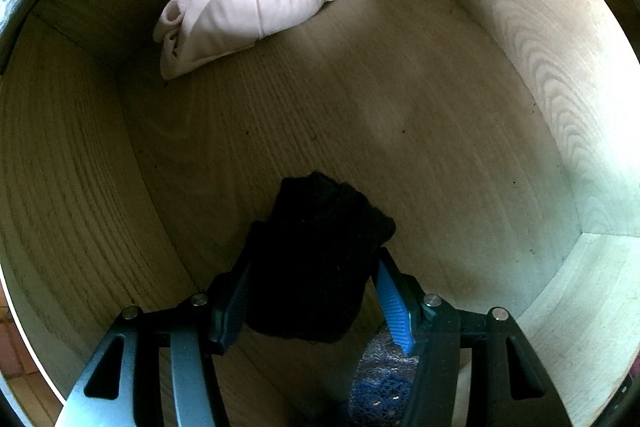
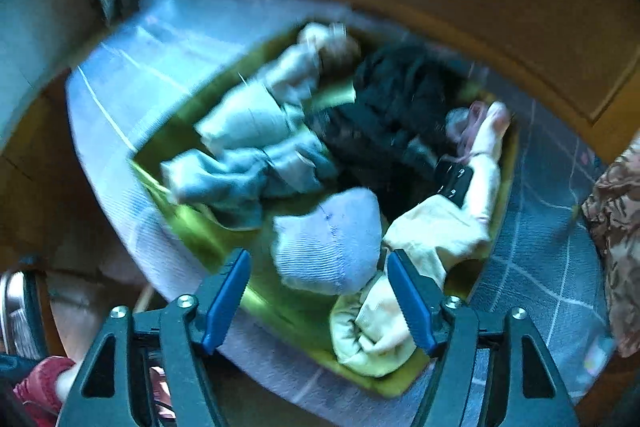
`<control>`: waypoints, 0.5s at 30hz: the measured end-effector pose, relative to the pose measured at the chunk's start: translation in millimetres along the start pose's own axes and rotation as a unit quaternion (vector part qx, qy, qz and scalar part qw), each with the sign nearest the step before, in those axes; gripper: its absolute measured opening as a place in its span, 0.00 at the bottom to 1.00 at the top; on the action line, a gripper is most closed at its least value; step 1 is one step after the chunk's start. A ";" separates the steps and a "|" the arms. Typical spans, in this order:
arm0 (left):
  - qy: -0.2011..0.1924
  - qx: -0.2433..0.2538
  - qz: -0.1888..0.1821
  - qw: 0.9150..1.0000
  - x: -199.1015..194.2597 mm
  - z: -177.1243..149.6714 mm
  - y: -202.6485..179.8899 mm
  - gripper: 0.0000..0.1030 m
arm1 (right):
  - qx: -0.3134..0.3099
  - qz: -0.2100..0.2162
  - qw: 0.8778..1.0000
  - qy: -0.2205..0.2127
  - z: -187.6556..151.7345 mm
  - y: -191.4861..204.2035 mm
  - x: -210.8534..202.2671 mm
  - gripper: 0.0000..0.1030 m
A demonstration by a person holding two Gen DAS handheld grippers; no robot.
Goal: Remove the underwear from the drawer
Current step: 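Lower the light blue knit cloth into the tray and open the right tool, then move the right tool back into the drawer toward the white rolled cloth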
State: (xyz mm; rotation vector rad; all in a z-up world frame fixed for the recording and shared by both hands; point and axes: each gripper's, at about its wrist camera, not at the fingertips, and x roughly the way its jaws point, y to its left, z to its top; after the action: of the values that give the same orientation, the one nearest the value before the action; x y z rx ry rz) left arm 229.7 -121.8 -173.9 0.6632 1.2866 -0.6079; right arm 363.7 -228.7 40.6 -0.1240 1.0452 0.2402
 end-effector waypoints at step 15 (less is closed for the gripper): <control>0.022 0.006 0.029 0.999 7.4 3.2 -15.3 0.57 | -0.064 0.013 0.997 -0.029 -143.7 51.6 -32.0 0.66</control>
State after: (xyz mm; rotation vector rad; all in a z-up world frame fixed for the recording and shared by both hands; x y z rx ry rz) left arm 221.9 -134.8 -182.2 0.7252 1.3016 -0.5560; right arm 214.5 -214.1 -2.5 -0.2168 0.9745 0.3329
